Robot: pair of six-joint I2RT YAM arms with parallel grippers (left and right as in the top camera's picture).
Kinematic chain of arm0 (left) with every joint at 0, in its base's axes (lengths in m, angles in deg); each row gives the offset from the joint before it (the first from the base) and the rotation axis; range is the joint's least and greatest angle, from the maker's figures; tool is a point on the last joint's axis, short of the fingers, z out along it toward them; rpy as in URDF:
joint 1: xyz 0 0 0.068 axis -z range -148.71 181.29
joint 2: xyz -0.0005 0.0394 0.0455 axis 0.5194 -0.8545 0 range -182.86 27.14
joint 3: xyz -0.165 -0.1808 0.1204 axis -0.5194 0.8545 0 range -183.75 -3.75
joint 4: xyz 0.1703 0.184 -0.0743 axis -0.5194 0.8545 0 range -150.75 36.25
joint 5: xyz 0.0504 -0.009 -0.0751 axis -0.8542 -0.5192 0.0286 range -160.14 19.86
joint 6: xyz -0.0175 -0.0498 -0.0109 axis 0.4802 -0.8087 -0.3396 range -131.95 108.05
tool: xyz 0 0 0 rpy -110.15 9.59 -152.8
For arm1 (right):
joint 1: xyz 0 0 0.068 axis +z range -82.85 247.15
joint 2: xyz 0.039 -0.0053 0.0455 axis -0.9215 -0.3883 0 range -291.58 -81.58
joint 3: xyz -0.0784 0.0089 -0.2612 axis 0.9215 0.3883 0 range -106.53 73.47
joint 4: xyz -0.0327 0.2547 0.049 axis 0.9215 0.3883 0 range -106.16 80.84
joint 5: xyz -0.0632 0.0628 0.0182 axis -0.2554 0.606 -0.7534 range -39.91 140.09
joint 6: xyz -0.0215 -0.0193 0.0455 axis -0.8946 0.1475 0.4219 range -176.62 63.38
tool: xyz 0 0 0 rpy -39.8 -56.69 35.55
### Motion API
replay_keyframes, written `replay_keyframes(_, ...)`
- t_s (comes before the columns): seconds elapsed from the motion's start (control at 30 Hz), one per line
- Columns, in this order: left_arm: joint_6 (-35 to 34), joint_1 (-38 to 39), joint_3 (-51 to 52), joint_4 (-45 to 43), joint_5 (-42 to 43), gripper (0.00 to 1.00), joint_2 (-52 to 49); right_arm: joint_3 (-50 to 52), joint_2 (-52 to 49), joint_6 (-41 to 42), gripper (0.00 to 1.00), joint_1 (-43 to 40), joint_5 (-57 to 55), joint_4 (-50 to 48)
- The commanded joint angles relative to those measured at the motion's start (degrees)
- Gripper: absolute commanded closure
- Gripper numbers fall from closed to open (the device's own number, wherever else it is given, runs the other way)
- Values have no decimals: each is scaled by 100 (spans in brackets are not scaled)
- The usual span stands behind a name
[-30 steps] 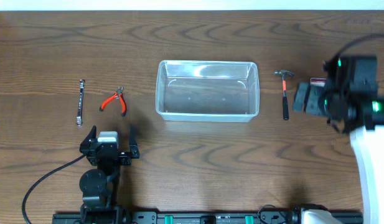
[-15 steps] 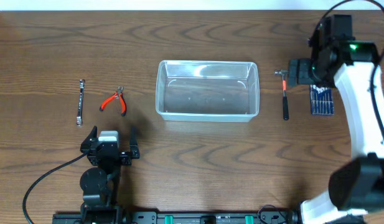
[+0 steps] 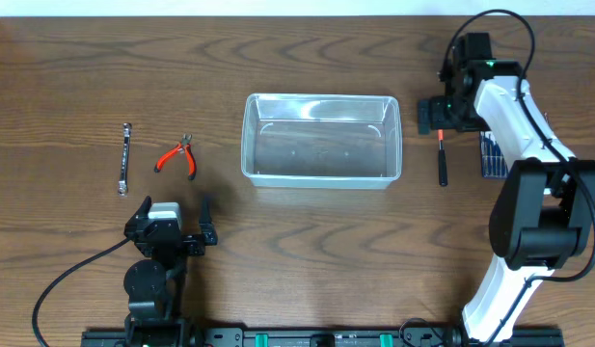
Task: Pack container
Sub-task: 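Move the right gripper over the red-handled hammer and lower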
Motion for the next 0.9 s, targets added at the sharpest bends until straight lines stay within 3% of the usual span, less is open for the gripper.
replay_keyframes(0.0, -55, -2, 85, 195, -2, 2, -4, -74, -166, -201, 1, 31, -42, -107)
replay_keyframes(0.87, -55, -2, 85, 197, -2, 2, -4, -74, -1078, -210, 1, -168, -63, -581)
